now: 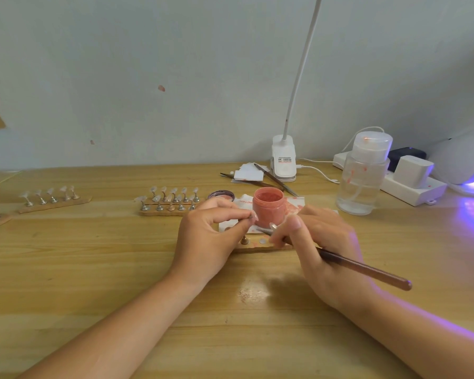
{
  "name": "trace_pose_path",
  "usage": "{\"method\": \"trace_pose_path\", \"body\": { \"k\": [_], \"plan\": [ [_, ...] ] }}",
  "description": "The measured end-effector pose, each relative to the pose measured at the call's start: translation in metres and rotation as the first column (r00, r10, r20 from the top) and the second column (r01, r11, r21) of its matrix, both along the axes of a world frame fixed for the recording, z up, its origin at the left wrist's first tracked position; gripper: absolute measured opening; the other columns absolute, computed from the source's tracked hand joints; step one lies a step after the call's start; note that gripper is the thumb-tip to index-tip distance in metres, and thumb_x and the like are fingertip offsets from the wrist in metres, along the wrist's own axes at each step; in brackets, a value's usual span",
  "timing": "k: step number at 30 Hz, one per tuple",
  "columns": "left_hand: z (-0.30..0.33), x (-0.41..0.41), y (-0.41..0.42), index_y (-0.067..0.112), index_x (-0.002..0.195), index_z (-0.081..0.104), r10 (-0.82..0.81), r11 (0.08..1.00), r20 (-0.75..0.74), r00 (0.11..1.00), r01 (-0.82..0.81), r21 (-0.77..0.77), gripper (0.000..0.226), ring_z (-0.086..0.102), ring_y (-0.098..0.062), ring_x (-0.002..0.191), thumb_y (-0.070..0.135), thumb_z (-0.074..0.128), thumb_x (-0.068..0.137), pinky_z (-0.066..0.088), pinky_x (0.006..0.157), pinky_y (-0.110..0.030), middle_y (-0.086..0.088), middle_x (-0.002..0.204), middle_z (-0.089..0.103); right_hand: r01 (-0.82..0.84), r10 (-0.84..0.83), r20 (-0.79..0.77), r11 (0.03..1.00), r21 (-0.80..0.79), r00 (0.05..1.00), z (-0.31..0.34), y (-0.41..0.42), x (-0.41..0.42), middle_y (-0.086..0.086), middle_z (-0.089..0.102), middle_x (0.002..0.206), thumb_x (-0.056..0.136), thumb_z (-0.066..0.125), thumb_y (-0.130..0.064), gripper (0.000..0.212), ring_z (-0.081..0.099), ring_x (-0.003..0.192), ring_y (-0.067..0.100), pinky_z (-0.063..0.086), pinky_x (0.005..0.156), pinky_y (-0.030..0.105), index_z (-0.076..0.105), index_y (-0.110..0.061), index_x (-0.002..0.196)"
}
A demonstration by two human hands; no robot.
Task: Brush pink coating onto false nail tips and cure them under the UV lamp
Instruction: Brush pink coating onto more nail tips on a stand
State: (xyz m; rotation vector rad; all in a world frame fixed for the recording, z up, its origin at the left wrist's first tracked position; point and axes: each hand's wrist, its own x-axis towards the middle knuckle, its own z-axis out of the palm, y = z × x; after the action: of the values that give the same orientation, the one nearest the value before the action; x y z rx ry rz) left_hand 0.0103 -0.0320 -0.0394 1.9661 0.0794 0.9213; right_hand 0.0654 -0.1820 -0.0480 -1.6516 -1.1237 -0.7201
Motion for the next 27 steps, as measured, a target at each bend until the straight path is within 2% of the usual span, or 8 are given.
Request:
{"method": "trace_pose_path", "body": {
  "k": [4,8,13,17,21,24,27],
  "plan": [
    [-0.0004,-0.0001,0.0004,0.027,0.074,0.071,-0.008,1.0,0.002,1.0,0.008,0.016,0.02,0.054,0.011,0.081,0.007,0.076,0.07,0.033,0.074,-0.001,0.019,0.073,0.059,0.042,-0.041,0.04,0.999,-0.023,0.998,0.0003,-0.0001,-0.0008,-0.007,0.062,0.064,0.097,0.033,-0.036,0.05,0.054,0.063,0.016,0.039,0.061,0.032,0.07,-0.013,0.071],
    [-0.0004,-0.0003,0.0,0.032,0.07,0.07,-0.009,1.0,0.011,1.0,0.009,0.012,0.026,0.054,0.011,0.081,0.007,0.076,0.069,0.033,0.074,-0.001,0.019,0.07,0.059,0.013,-0.013,-0.003,1.0,-0.007,1.0,0.0004,0.0005,-0.0001,-0.011,0.059,0.062,0.098,0.031,-0.04,0.056,0.053,0.063,0.005,0.037,0.063,0.022,0.069,-0.015,0.065],
    [-0.0009,-0.0001,0.0007,0.032,0.071,0.07,-0.01,1.0,0.007,1.0,0.01,0.027,0.025,0.054,0.01,0.08,0.007,0.076,0.069,0.033,0.074,-0.001,0.018,0.072,0.059,0.058,-0.057,0.018,0.998,-0.023,0.998,-0.0003,0.0011,0.0,-0.006,0.063,0.064,0.096,0.035,-0.035,0.047,0.055,0.063,0.016,0.04,0.061,0.032,0.07,-0.015,0.071],
    [-0.0014,0.0002,0.0014,0.035,0.067,0.069,-0.015,1.0,0.007,1.0,0.015,0.013,0.029,0.054,0.01,0.081,0.006,0.076,0.069,0.033,0.074,-0.001,0.023,0.067,0.062,0.02,-0.02,-0.024,1.0,0.016,0.999,0.0002,-0.0006,0.0003,-0.01,0.06,0.06,0.097,0.033,-0.038,0.055,0.054,0.061,0.008,0.041,0.06,0.031,0.069,-0.014,0.064],
    [-0.0014,-0.0002,0.0012,0.034,0.068,0.069,-0.018,1.0,0.009,1.0,0.018,0.009,0.028,0.055,0.007,0.081,0.007,0.077,0.069,0.034,0.075,-0.002,0.02,0.069,0.06,0.066,-0.066,0.016,0.997,-0.033,0.998,0.0013,0.0008,-0.0012,-0.011,0.061,0.065,0.096,0.035,-0.035,0.046,0.052,0.064,0.007,0.038,0.063,0.023,0.07,-0.017,0.072],
    [0.0002,-0.001,0.0006,0.032,0.067,0.068,-0.026,0.999,0.019,0.999,0.025,0.035,0.028,0.055,0.007,0.078,0.005,0.076,0.069,0.035,0.073,-0.002,0.018,0.069,0.059,0.01,-0.011,-0.047,1.0,-0.017,0.999,0.0017,-0.001,-0.0007,-0.01,0.06,0.059,0.097,0.031,-0.039,0.056,0.053,0.06,0.004,0.04,0.062,0.028,0.068,-0.016,0.063],
    [0.0016,-0.0018,0.0005,0.031,0.065,0.065,-0.029,0.998,0.027,0.999,0.027,0.054,0.028,0.054,0.008,0.078,0.005,0.075,0.069,0.036,0.073,-0.002,0.015,0.073,0.058,-0.066,0.074,-0.162,0.996,0.053,0.984,0.0019,-0.0037,-0.0022,-0.006,0.061,0.058,0.094,0.034,-0.033,0.051,0.055,0.059,0.003,0.043,0.06,0.028,0.066,-0.011,0.062]
  ]
}}
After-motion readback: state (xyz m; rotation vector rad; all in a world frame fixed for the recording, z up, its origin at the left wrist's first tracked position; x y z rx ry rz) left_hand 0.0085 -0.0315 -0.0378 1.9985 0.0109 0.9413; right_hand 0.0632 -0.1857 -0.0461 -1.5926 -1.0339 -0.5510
